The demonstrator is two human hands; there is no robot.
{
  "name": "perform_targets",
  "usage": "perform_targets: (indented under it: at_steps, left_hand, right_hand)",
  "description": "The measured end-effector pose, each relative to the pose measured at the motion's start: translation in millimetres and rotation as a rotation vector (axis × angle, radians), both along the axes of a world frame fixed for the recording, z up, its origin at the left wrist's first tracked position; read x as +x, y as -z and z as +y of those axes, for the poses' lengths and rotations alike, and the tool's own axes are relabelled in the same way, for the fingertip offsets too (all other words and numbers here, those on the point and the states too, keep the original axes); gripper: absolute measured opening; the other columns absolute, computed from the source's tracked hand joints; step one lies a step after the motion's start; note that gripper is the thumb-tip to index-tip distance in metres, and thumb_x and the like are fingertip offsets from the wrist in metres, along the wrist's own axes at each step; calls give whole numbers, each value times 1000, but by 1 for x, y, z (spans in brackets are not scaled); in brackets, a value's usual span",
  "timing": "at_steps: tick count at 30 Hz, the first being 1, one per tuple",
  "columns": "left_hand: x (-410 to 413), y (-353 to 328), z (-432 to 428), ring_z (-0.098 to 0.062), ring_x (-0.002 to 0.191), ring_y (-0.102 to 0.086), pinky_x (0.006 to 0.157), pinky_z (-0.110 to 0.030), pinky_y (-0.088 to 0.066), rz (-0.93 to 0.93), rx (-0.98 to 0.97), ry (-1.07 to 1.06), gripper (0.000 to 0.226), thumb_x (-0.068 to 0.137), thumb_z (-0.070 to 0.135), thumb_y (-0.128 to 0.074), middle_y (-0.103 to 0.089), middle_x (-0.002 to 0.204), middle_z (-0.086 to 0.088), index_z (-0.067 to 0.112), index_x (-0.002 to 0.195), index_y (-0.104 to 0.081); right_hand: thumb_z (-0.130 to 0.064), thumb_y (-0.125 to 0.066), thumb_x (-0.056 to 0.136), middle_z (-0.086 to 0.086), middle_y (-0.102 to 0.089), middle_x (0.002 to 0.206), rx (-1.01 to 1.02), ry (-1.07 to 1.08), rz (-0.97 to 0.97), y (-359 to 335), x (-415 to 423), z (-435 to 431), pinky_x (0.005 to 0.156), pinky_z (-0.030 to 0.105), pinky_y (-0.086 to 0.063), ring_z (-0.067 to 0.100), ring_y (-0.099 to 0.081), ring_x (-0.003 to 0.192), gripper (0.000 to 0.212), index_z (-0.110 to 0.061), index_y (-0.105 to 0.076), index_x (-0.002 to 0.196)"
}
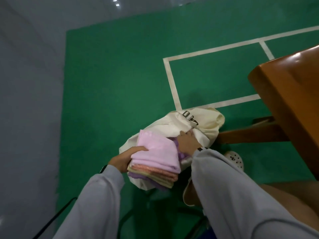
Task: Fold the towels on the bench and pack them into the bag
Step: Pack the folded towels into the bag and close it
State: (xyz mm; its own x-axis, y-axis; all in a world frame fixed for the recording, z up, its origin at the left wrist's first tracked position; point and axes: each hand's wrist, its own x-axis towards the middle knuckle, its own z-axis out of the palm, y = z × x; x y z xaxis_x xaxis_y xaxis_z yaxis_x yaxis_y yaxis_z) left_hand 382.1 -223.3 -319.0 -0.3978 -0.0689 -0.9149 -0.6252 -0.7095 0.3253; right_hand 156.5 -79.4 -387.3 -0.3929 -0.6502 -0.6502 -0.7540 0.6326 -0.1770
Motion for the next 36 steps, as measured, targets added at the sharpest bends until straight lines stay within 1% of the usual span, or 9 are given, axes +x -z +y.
perform_targets:
  at_steps: [3, 6, 8, 13, 16, 23, 27, 32, 36]
  left_hand:
    - [-16, 6, -1, -31, 75, -70, 73, -32, -58, -52, 21, 133, 25, 83, 28, -72, -72, 88, -20, 4, 89, -73]
    - [-27, 10, 3, -32, 70, -70, 67, -31, -59, -56, 3, 136, 23, 79, 26, -74, -73, 85, -21, 4, 84, -75]
    - [-28, 16, 5, -31, 69, -70, 65, -30, -59, -45, 1, 128, 21, 77, 24, -75, -73, 83, -20, 4, 83, -75]
    - [-24, 28, 8, -34, 85, -72, 75, -36, -60, 19, 10, 79, 38, 79, 28, -79, -74, 100, -23, 3, 107, -72]
    - [-28, 27, 13, -36, 88, -73, 71, -37, -60, 63, 1, 3, 55, 78, 31, -81, -73, 108, -23, 6, 124, -65]
    - [-48, 54, 21, -34, 121, -65, 93, -50, -57, 191, -181, -241, 85, 75, 30, -88, -61, 140, -9, 32, 147, -42]
    - [-52, 65, 30, -31, 117, -67, 95, -52, -57, 223, -288, -315, 71, 82, 25, -83, -66, 132, -5, 35, 142, -47]
    - [-42, 75, 36, -26, 103, -71, 81, -39, -60, 84, -467, -333, 67, 77, 30, -81, -72, 120, -2, 25, 138, -54]
    - [-48, 69, 42, -39, 90, -68, 71, -30, -56, -40, -348, -152, 49, 74, 39, -74, -71, 92, -10, 5, 109, -66]
  right_hand:
    - [-28, -46, 96, 10, -56, 129, -38, -85, 1, 8, -8, 7, 111, 49, -33, 34, -54, 115, 31, -18, -69, 115]
    - [-30, -47, 99, 15, -54, 143, -27, -141, 108, 16, -12, 14, 120, 44, -24, 34, -45, 135, 43, -18, -54, 140]
    - [-31, -44, 102, 17, -50, 143, -71, -112, 172, 14, -15, 14, 113, 43, -31, 37, -44, 132, 47, -21, -42, 148]
    - [-10, -43, 103, 19, -55, 131, -258, -71, 186, -4, -24, -3, 87, 43, -52, 37, -63, 110, 54, -26, -30, 153]
    - [-16, -42, 106, 18, -57, 130, -243, -68, 183, -14, -27, -1, 86, 44, -55, 36, -67, 106, 52, -31, -26, 153]
    - [-22, -57, 96, 15, -48, 139, -114, -81, 233, -17, -22, 10, 87, 44, -57, 34, -62, 115, 74, -33, -10, 152]
    - [-17, -59, 94, 15, -45, 140, -67, -84, 255, -18, -20, 10, 82, 39, -55, 31, -64, 111, 83, -32, -6, 157]
    - [-16, -54, 98, 14, -46, 137, -66, -98, 306, -25, -19, 12, 77, 35, -51, 28, -64, 109, 82, -30, -1, 160]
    - [-6, -62, 92, 18, -50, 131, -68, -102, 343, -36, -13, 5, 73, 32, -50, 28, -65, 104, 92, -27, -3, 159]
